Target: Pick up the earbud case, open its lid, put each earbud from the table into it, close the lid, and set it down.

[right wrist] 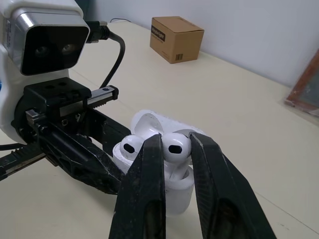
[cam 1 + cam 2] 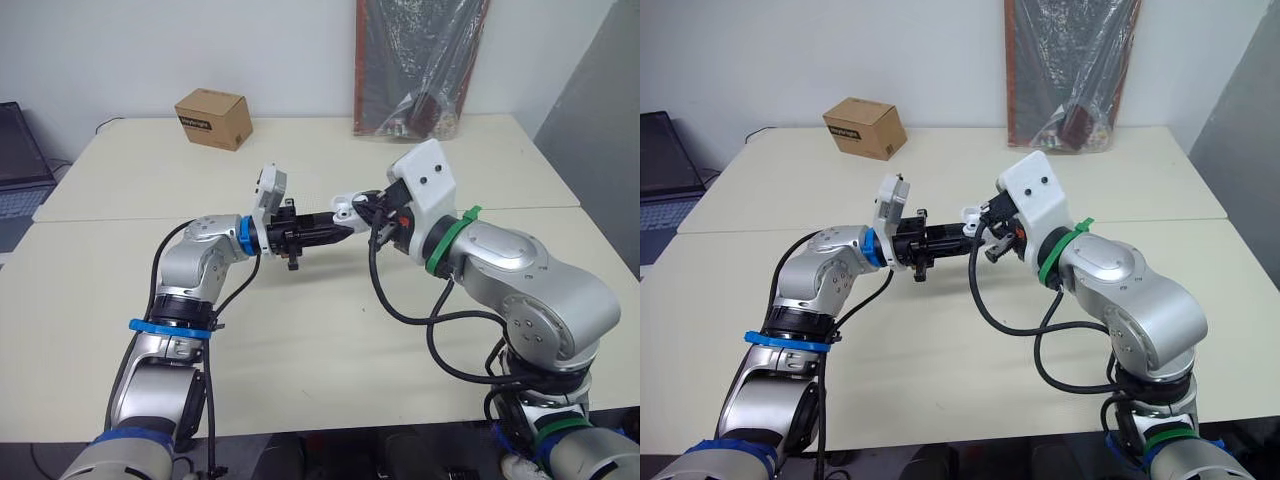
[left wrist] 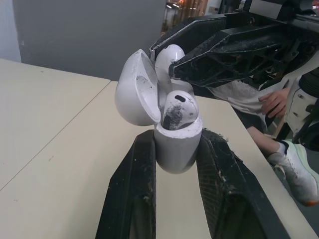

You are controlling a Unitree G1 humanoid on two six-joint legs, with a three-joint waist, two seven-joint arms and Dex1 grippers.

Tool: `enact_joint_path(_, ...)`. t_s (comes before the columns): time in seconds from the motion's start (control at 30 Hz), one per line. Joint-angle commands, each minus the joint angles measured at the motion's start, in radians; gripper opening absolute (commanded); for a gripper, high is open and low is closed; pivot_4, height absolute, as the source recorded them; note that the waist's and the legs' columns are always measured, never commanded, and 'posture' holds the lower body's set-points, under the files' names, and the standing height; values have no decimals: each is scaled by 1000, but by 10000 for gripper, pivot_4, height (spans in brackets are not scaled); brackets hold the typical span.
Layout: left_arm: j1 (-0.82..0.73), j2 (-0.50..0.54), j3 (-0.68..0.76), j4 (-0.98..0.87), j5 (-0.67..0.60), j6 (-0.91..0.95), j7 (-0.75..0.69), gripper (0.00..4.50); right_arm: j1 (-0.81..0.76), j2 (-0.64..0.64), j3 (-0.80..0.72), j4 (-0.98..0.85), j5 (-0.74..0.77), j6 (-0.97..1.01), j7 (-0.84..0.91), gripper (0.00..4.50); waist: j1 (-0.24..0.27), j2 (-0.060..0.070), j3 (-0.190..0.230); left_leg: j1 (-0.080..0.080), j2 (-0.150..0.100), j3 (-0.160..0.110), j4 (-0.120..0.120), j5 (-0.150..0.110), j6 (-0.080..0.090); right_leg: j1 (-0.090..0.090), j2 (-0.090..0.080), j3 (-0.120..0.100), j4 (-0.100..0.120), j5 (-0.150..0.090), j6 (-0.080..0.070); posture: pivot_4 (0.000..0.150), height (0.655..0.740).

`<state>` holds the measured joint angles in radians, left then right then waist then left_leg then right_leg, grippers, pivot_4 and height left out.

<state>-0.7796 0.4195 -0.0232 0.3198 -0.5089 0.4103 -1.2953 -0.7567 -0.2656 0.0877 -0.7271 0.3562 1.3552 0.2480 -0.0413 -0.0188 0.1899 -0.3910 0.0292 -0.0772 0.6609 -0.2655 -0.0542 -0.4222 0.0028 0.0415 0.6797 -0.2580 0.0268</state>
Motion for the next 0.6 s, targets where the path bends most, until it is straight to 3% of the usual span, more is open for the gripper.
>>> enact_joint_path(0.03,-38,-5,59,-65,-52,0,22,7753,-6,-15,31,-19,-15,0,-23,3873,0,0,0,0,0,0,0,0,0,0,0,0,0,0,0,1500,7400)
enact_joint_path(0.5,-27,-18,71,-132,-65,2,42,7753,-17,-32,83,-14,-46,-1,-43,3873,0,0,0,0,0,0,0,0,0,0,0,0,0,0,0,1500,7400)
enact_joint_path(0.6,-19,-13,64,-140,-63,7,35,7753,-15,-26,78,-9,-47,-22,-36,14002,0,0,0,0,0,0,0,0,0,0,0,0,0,0,0,1500,7400)
